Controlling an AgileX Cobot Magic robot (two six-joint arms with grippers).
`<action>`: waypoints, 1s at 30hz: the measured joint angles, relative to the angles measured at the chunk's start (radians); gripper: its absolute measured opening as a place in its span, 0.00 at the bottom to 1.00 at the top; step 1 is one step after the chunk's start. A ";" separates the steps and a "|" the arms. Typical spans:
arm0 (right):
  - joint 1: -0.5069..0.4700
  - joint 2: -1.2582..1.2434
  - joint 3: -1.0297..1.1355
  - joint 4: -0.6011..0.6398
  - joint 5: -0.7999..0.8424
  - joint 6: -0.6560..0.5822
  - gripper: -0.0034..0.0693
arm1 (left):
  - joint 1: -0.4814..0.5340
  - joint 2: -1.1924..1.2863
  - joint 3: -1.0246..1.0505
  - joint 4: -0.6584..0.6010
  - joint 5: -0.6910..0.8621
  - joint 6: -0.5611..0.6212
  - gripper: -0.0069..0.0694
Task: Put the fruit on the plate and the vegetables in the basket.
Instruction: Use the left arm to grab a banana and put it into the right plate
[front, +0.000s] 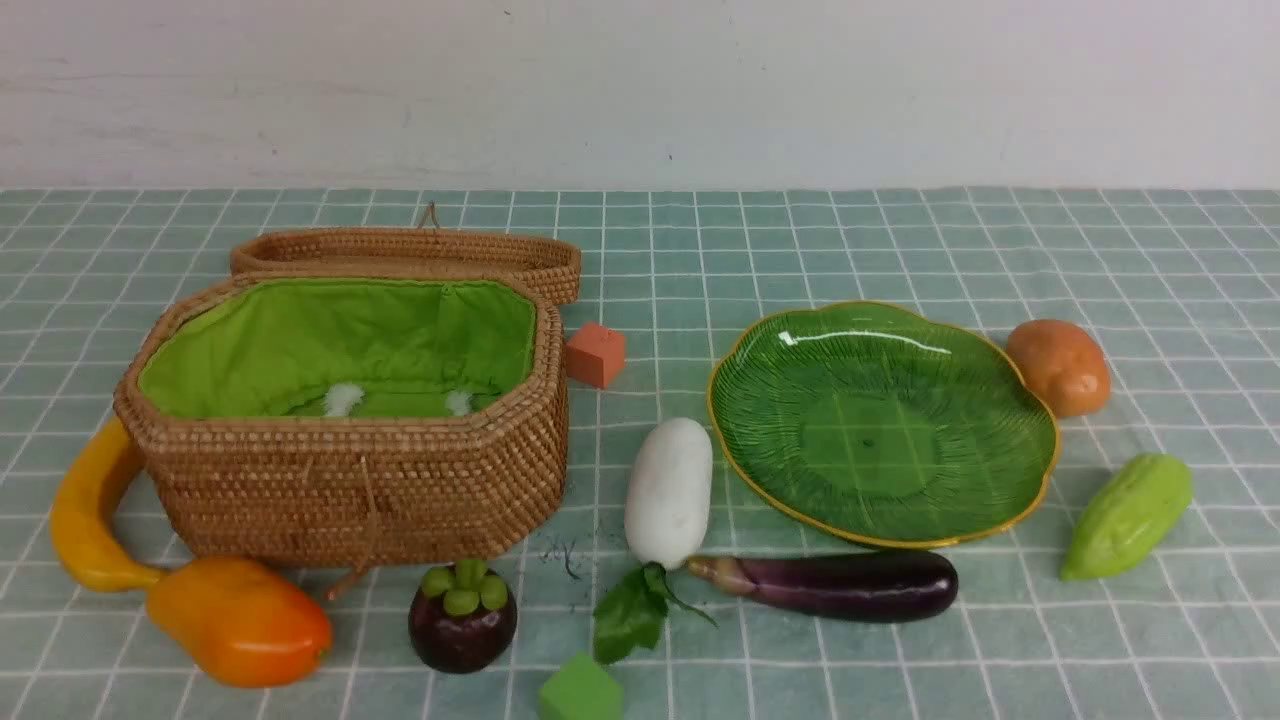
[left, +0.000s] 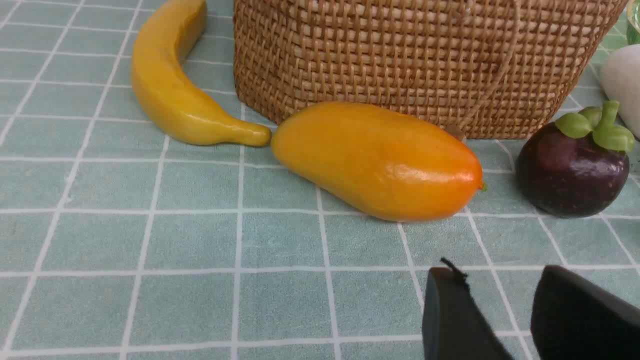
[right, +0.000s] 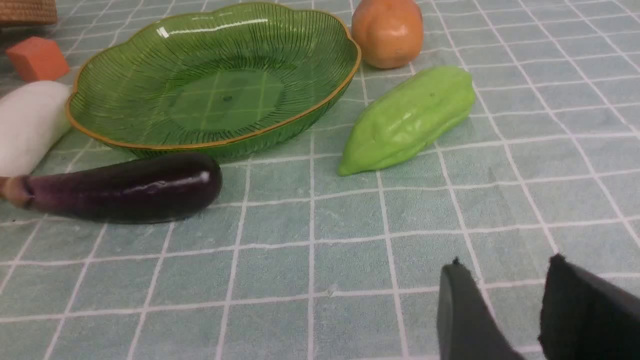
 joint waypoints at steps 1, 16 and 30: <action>0.000 0.000 0.000 0.000 0.000 0.000 0.38 | 0.000 0.000 0.000 0.000 0.000 0.000 0.40; 0.000 0.000 0.000 0.000 0.000 0.000 0.38 | 0.000 0.000 0.000 0.000 0.000 0.000 0.40; 0.000 0.000 0.000 0.000 0.000 0.000 0.38 | 0.000 0.000 0.000 -0.216 -0.165 -0.136 0.40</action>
